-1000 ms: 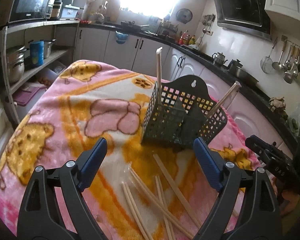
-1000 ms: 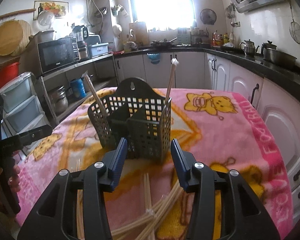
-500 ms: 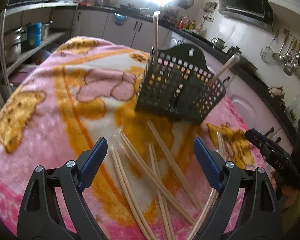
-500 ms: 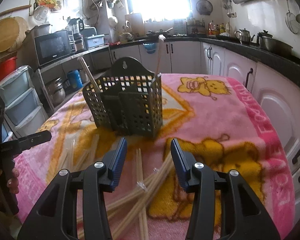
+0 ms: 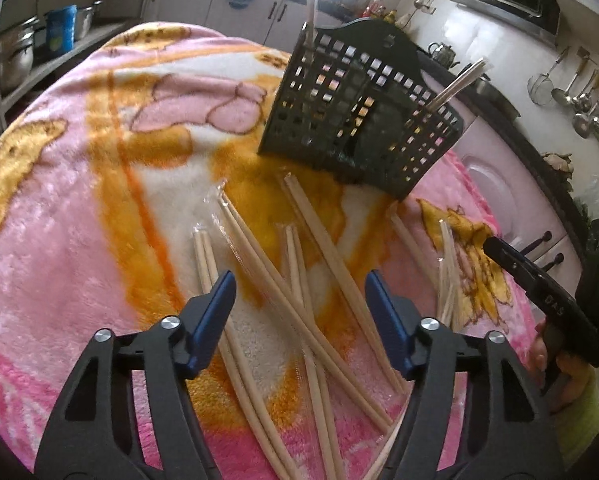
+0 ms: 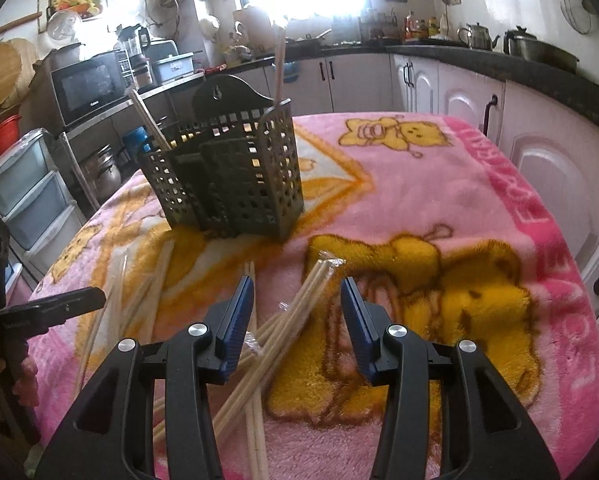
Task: Organize utensils
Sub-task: 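Move both tools back down to the loose chopsticks on the blanket, then close the left tool on another chopstick while the right tool grasps one too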
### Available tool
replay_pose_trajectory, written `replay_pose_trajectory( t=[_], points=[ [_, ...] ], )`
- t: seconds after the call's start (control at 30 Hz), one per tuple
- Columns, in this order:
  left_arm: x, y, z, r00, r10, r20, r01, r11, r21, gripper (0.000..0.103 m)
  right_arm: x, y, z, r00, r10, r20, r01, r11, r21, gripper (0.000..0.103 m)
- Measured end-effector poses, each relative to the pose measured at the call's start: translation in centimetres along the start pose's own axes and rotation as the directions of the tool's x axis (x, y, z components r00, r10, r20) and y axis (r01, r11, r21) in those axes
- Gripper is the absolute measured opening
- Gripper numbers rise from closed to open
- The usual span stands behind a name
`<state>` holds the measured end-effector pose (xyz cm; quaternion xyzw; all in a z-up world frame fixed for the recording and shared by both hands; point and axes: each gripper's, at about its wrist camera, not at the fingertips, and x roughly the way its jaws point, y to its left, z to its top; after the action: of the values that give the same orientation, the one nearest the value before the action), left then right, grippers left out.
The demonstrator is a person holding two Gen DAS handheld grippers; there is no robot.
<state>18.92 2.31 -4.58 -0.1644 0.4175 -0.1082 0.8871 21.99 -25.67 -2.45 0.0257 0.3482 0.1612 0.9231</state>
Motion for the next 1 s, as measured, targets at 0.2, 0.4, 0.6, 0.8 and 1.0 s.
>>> replay_pose_trajectory(
  t=[0.2, 0.4, 0.6, 0.8, 1.0],
  points=[
    [1.6, 0.6, 0.5, 0.999, 0.016, -0.035, -0.017, 0.999, -0.045, 0.056, 1.5, -1.0, 0.3, 0.999, 0.006, -0.042, -0.005, 1.0, 0.019, 0.043],
    [2.6, 0.9, 1.6, 0.998, 0.026, -0.05, -0.029, 0.997, -0.067, 0.056, 4.1, -2.5, 0.7, 0.992, 0.012, -0.124, -0.003, 0.997, 0.071, 0.043],
    [3.5, 1.5, 3.4, 0.998, 0.023, -0.062, -0.029, 0.994, -0.104, 0.056, 6.6, -4.1, 1.3, 0.978, 0.06, -0.198, -0.028, 0.986, 0.161, 0.042],
    [4.2, 2.3, 4.8, 0.998, 0.029, -0.061, -0.037, 0.99, -0.14, 0.051, 7.9, -4.4, 2.3, 0.972, 0.089, -0.217, -0.045, 0.979, 0.199, 0.033],
    [4.5, 2.8, 5.6, 0.997, 0.049, -0.063, -0.058, 0.987, -0.149, 0.044, 8.8, -4.7, 3.0, 0.966, 0.12, -0.228, -0.067, 0.972, 0.226, 0.023]
  ],
)
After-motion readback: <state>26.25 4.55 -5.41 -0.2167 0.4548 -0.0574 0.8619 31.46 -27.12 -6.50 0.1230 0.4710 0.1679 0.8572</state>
